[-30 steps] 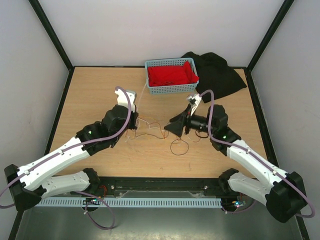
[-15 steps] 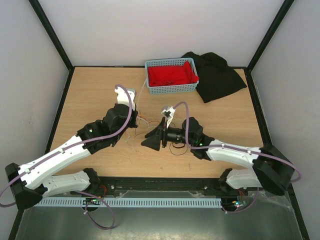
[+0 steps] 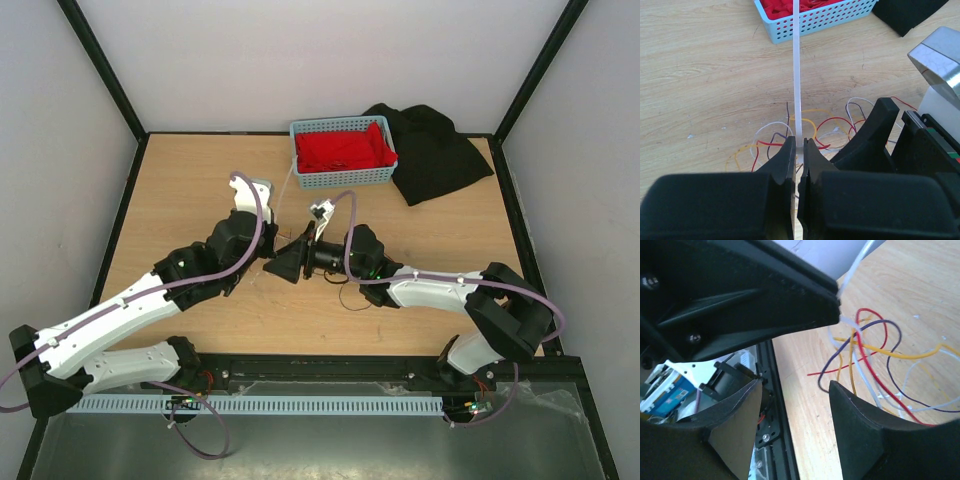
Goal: Zip-tie the wires
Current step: Adjust the cable at the center of the board.
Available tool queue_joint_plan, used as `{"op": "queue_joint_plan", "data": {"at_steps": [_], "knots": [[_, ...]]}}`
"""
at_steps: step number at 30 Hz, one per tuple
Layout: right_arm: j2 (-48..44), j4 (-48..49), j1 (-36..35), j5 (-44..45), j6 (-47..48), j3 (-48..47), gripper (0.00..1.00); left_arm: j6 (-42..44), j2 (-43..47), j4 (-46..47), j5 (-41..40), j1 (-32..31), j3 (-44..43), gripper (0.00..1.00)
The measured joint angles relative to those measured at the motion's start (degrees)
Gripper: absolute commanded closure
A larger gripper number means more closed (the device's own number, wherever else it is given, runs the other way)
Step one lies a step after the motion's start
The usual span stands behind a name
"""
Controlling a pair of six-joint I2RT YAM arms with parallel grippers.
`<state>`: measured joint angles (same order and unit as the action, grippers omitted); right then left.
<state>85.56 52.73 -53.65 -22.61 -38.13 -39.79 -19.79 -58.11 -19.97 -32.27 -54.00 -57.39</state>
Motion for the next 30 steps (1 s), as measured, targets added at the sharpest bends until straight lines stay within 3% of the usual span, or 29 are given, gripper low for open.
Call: {"op": "queue_joint_plan", "data": {"at_steps": [10,16,22,27,30], "knots": [[-0.3,-6.4,0.0,7.6,7.5,-0.8,0.33,0.0,0.4,-0.1,-1.0,-0.8,0.0,1.0],[0.2,-6.8,0.0,8.9,9.7,-2.2,0.39,0.0,0.6,-0.1,-1.4,-1.5,0.0,1.0],[1.1,-6.3,0.0,9.2,10.5,-3.9,0.77,-0.5,0.7,-0.1,-1.9,-2.1,0.2,1.0],[-0.3,-7.8,0.0,10.0,11.8,-3.4,0.97,-0.4,0.9,-0.1,-3.3,-2.1,0.5,1.0],[-4.0,-9.9,0.1,10.6,12.7,-1.3,1.0,-0.2,2.2,-0.2,-3.3,-1.0,1.0,1.0]]}}
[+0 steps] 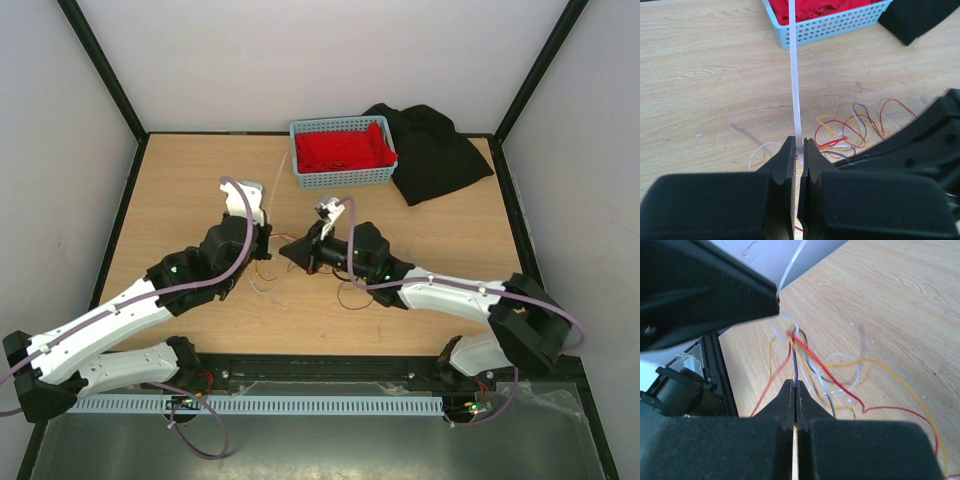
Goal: Zip-tie the wires
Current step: Adjust the cable at the center of the board.
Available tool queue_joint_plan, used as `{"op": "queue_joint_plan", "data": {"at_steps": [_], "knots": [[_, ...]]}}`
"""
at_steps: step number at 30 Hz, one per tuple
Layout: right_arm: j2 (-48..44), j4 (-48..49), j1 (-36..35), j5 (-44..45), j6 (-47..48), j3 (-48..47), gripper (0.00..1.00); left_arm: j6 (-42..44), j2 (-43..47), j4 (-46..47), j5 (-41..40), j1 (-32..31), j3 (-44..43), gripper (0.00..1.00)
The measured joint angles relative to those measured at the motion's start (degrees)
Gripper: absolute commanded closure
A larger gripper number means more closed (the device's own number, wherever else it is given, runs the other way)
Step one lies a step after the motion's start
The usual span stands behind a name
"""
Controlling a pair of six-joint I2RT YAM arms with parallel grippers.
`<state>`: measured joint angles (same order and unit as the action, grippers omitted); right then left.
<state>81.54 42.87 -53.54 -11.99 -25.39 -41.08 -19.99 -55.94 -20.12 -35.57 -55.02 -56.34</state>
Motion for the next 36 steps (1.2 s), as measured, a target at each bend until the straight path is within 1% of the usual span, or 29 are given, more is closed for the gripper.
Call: {"op": "queue_joint_plan", "data": {"at_steps": [6,12,18,24,25,31,32,33,36], "knots": [[-8.4,-6.8,1.8,0.3,1.2,2.1,1.0,0.0,3.0,0.0,0.4,2.5,1.1,1.0],[-13.0,-12.5,4.5,-0.9,2.7,2.4,1.0,-0.1,3.4,0.0,1.2,3.0,1.9,1.0],[-13.8,-15.9,5.5,-1.8,3.4,2.6,1.0,-0.6,3.4,0.0,1.9,3.0,2.0,1.0],[-9.7,-15.8,5.6,-5.3,2.9,2.2,1.0,-1.1,2.8,-0.1,2.6,3.0,2.0,1.0],[-8.9,-15.9,5.6,-5.6,2.8,2.2,0.98,-1.1,2.8,0.0,2.6,3.0,2.0,1.0],[-8.5,-17.5,5.6,-5.7,3.2,2.2,0.91,-0.8,2.7,-0.1,2.5,3.0,2.0,1.0],[-8.5,-18.0,5.6,-5.9,3.6,2.1,0.89,-0.7,2.7,-0.1,2.5,3.0,2.0,1.0],[-8.5,-18.9,5.7,-6.4,4.1,2.0,0.85,-0.5,2.7,-0.1,2.5,3.2,2.0,1.0],[-8.5,-22.2,5.8,-8.4,5.8,1.6,0.64,0.3,2.7,-0.1,2.5,3.3,2.0,1.0]]}}
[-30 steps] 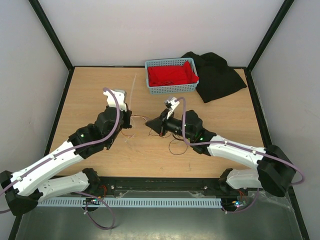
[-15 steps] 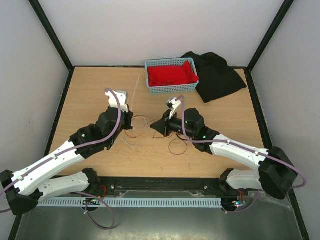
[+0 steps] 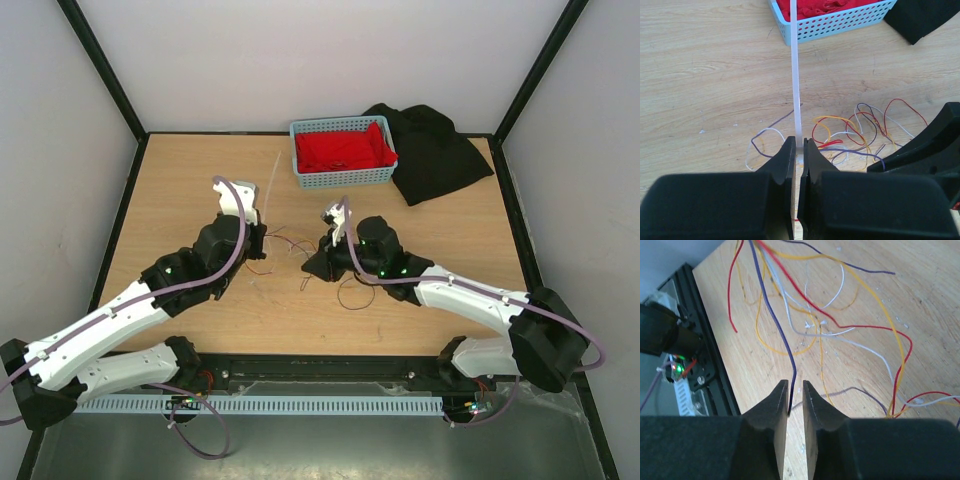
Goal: Zip-tie the wires
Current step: Adjust the cable at the center of the board.
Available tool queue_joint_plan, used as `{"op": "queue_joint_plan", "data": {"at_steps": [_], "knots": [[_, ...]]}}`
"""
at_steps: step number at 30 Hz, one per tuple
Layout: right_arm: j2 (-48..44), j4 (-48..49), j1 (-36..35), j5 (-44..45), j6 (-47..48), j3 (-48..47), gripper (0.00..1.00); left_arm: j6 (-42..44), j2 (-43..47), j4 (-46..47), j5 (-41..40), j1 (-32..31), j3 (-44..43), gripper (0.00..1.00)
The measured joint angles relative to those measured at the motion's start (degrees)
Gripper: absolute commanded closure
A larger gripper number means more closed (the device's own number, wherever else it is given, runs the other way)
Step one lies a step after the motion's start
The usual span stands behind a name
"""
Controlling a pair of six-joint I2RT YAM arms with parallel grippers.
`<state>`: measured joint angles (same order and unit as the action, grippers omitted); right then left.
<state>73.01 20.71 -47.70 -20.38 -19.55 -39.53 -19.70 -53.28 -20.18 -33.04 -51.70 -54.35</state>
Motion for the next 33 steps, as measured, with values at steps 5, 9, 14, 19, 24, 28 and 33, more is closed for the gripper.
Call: {"op": "queue_joint_plan", "data": {"at_steps": [5,9,14,19,24,28,33], "knots": [[0.0,-7.0,0.5,-3.2,3.5,-1.7,0.44,1.8,-0.5,-0.1,0.0,0.0,-0.4,1.0],[-1.9,-10.5,2.2,-4.2,5.4,-2.9,0.42,3.4,-0.6,-0.2,0.0,0.0,-1.2,1.0],[-3.5,-10.8,4.2,-4.0,7.9,-6.0,0.46,4.6,-0.6,-0.2,0.0,0.0,-1.7,1.0],[-1.8,-8.4,5.1,-4.2,9.4,-7.8,0.59,5.2,-0.4,-0.4,0.0,0.0,-1.7,1.0],[4.2,-7.2,5.2,-8.5,9.6,-8.6,0.51,5.2,-0.2,-0.4,0.0,0.0,-1.7,1.0],[7.5,-6.8,5.2,-11.5,9.6,-7.6,0.39,5.2,-0.2,-0.4,0.0,0.3,-1.7,1.0],[10.3,-5.6,5.2,-13.7,9.8,-6.6,0.38,5.2,-0.2,-0.4,0.1,0.3,-1.7,1.0]]}}
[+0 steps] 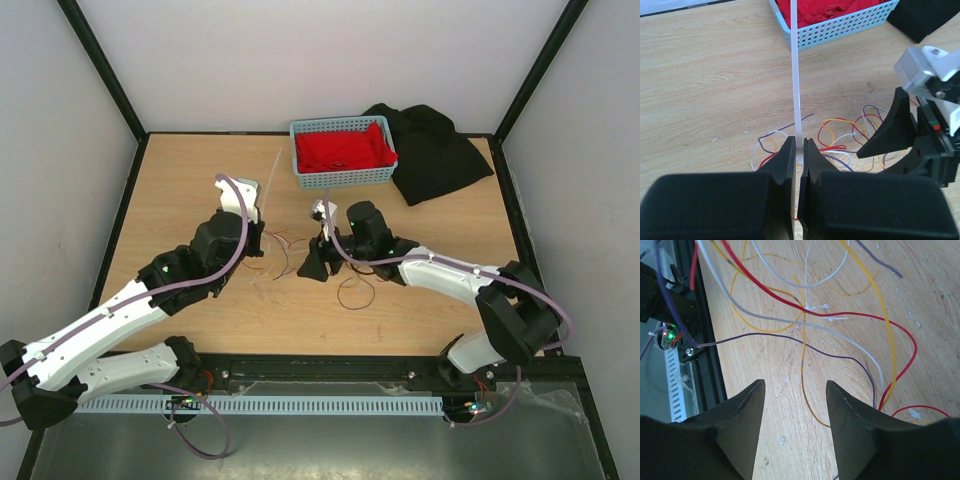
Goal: Zip-tie the wires
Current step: Adjust the cable at the center of the board.
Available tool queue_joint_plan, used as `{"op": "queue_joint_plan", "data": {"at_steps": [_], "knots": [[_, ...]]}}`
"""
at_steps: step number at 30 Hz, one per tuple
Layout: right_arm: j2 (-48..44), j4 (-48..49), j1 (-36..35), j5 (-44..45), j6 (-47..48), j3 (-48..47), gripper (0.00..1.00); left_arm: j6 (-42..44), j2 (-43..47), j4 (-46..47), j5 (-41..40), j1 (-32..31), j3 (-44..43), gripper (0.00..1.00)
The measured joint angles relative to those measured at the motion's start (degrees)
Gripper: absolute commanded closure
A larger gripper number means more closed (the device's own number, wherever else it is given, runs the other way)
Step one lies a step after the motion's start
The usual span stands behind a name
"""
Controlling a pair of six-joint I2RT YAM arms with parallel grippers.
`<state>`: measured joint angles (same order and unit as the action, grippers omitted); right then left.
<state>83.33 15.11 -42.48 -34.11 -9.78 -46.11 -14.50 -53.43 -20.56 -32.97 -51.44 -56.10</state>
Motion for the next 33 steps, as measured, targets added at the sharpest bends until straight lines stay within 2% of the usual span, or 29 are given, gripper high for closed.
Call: {"op": "queue_joint_plan", "data": {"at_steps": [6,8,10,14,16,20,25,33], "knots": [[4.4,1.7,0.0,-1.0,0.4,0.0,0.37,0.0,0.0,0.0,0.5,0.0,0.0,1.0],[5.6,1.8,0.0,-1.1,0.8,0.0,0.4,-0.1,0.0,0.0,0.6,0.0,0.0,1.0],[6.6,2.1,0.0,-1.6,0.9,0.0,0.51,-0.1,0.0,0.0,0.6,0.0,0.0,1.0],[8.0,2.2,0.0,-3.0,1.3,-0.3,0.83,-0.1,0.0,0.0,0.7,0.0,0.0,1.0],[8.1,1.7,0.0,-3.3,1.7,-0.3,0.91,-0.1,0.0,0.0,0.6,0.1,0.0,1.0],[6.5,-1.1,0.1,-2.2,3.3,-0.3,0.95,-0.1,0.0,0.0,0.6,0.8,0.0,1.0],[-0.1,-5.9,1.0,0.0,5.4,-0.3,1.0,0.0,0.3,-0.2,0.5,2.8,0.0,1.0],[-10.1,-10.9,3.2,0.5,5.9,-0.2,1.0,0.3,2.3,-0.5,0.7,4.9,0.0,1.0]]}}
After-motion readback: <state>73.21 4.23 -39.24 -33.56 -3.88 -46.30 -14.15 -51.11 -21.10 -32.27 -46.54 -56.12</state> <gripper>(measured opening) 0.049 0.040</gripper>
